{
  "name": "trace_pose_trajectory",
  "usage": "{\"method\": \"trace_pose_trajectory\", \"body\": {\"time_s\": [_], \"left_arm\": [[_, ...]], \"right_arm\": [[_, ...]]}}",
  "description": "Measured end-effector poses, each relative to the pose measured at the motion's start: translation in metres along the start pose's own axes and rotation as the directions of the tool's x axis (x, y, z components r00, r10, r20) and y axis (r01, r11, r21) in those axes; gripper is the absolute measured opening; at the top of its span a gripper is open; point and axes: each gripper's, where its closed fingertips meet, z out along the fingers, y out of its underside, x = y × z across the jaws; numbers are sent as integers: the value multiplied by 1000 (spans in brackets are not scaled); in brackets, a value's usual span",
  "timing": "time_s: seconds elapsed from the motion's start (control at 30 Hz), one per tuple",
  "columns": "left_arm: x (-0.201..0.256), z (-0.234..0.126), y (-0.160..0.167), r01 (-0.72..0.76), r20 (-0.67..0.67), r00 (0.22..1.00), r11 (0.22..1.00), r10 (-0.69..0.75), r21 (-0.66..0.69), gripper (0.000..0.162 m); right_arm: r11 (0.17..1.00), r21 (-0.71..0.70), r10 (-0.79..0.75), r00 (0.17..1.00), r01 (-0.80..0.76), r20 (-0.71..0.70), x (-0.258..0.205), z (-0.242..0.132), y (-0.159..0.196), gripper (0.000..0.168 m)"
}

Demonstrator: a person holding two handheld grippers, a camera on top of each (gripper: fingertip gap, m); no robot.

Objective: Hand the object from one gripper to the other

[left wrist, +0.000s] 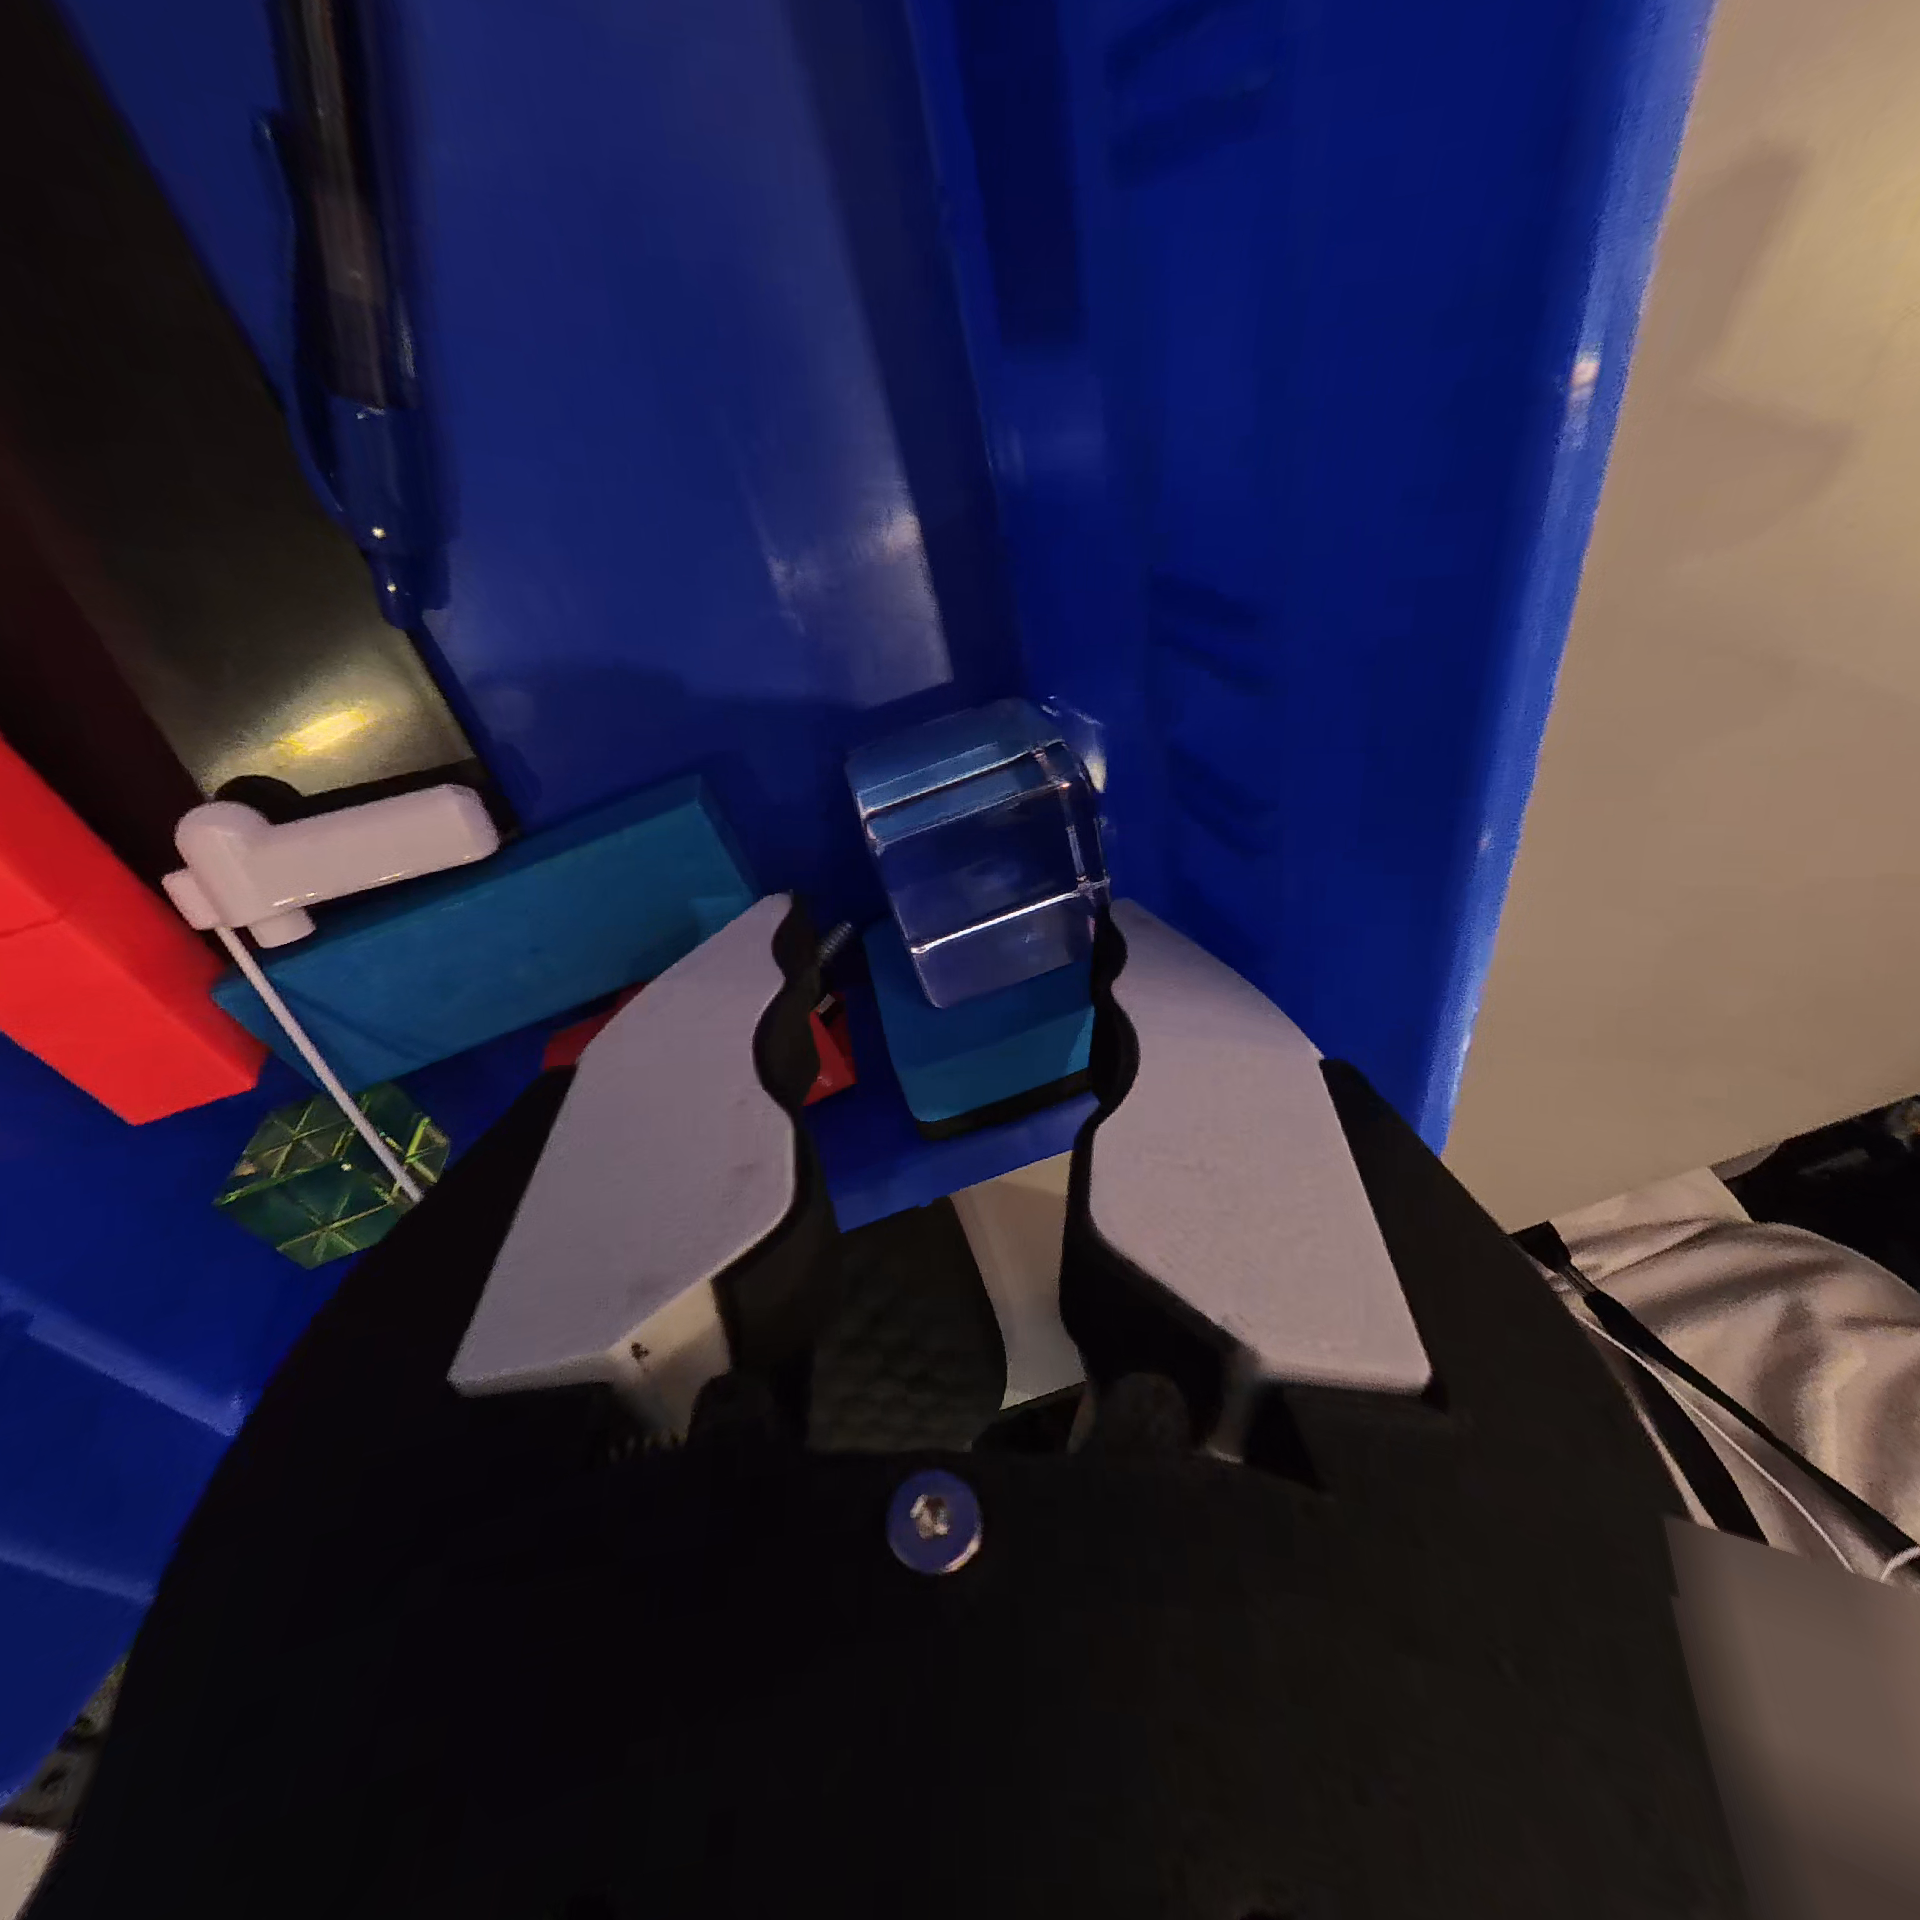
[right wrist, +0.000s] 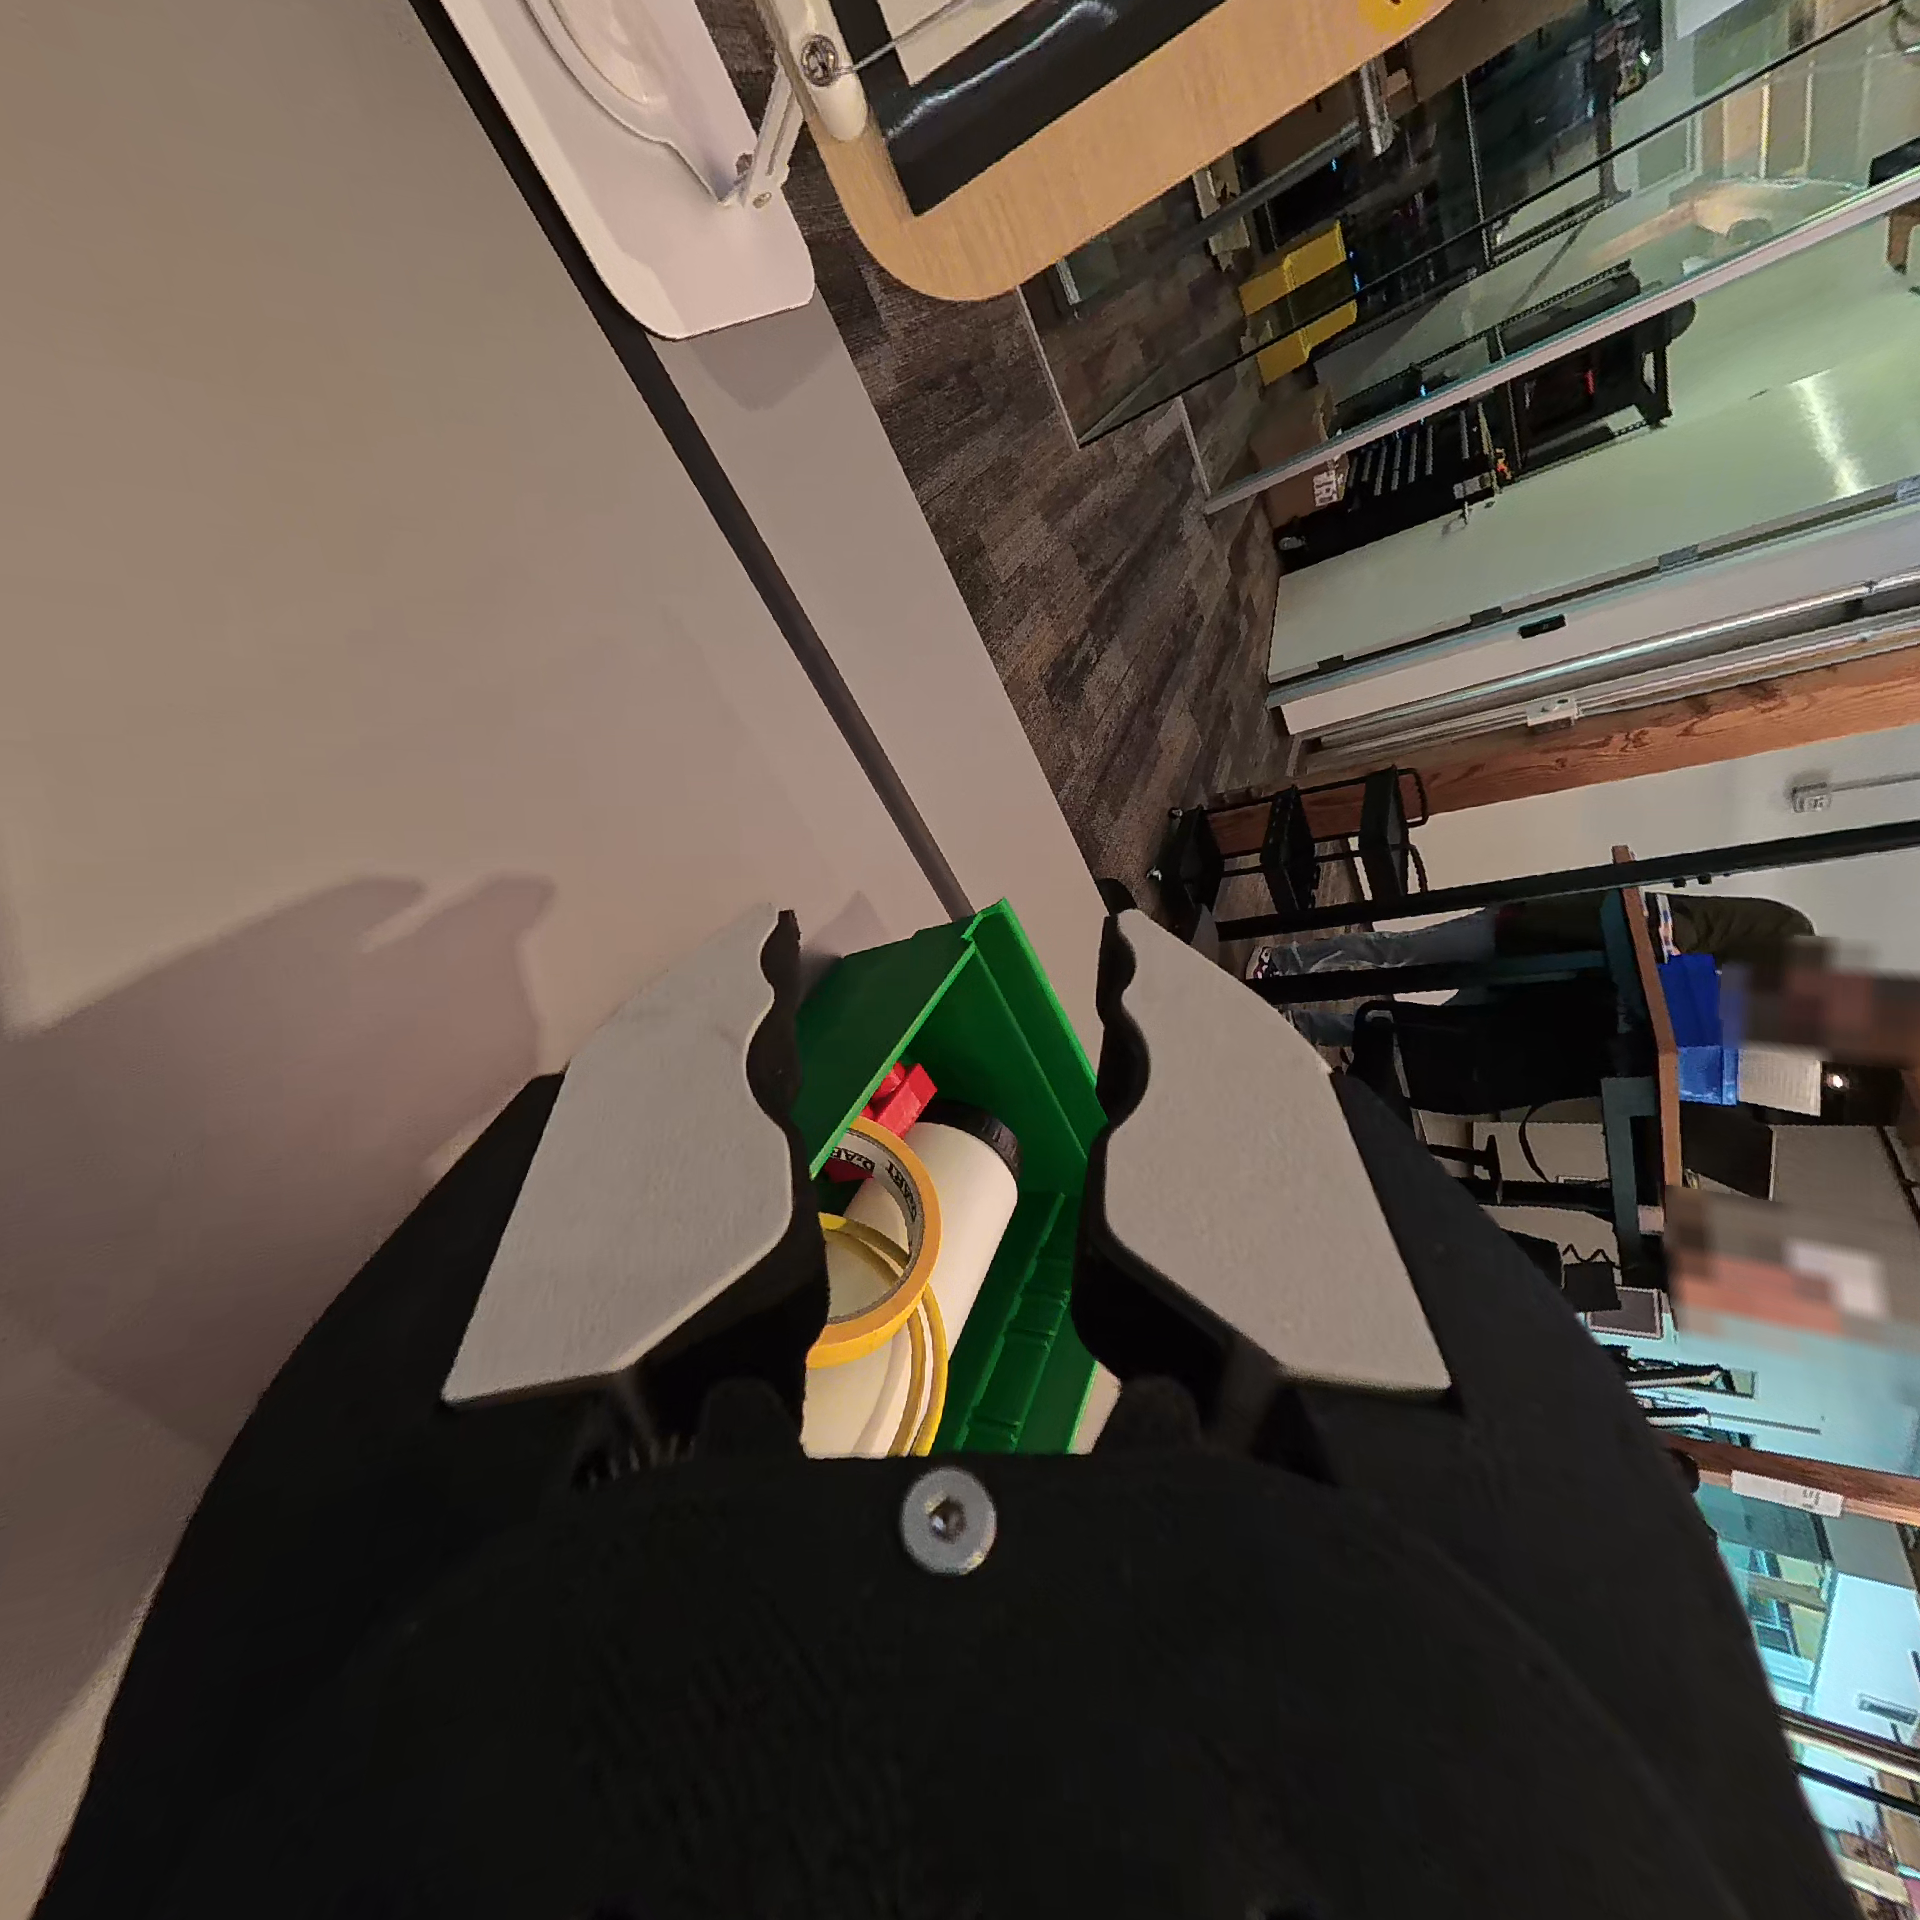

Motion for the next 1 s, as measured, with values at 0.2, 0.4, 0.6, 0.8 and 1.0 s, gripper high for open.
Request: {"method": "trace_pose_trajectory", "body": {"time_s": [0.2,0.4,0.6,0.8,1.0], "left_arm": [[-8,-2,-2,62,-50,997,998,-60,32,43],[-23,-8,-10,102,-4,995,991,-102,91,36],[-19,-5,-14,70,26,997,994,-72,85,60],[-23,6,-12,109,106,988,994,-108,-8,43],[-21,-10,-14,58,102,993,997,-63,44,42]], "right_arm": [[1000,-5,-7,1000,7,7,-2,1,1,56],[1000,-11,-21,1000,21,12,-5,3,0,56],[1000,-15,-23,1000,24,18,-5,4,1,56],[999,-18,-40,999,41,29,-8,5,1,56],[999,-18,-45,999,46,30,-8,5,1,56]]}}
